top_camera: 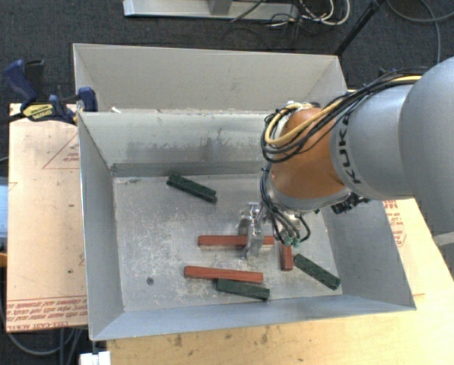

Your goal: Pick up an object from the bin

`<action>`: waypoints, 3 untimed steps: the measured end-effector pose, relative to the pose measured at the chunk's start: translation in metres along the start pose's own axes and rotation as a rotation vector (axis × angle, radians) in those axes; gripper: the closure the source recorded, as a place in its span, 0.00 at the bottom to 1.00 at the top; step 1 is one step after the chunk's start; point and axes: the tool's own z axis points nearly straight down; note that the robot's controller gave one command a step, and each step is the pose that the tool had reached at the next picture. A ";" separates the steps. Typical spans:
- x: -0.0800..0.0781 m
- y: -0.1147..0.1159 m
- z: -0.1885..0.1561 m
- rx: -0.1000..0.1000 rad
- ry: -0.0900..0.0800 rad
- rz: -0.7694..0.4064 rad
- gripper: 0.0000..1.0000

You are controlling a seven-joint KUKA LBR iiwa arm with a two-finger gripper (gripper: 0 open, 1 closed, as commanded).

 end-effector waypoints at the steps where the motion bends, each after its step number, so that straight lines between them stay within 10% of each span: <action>1: -0.001 0.000 -0.034 -0.001 -0.005 -0.001 1.00; 3: -0.005 0.001 -0.127 -0.001 -0.004 -0.002 1.00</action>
Offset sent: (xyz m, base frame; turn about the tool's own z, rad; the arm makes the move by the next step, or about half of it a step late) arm -0.0001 0.0002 0.0321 0.0000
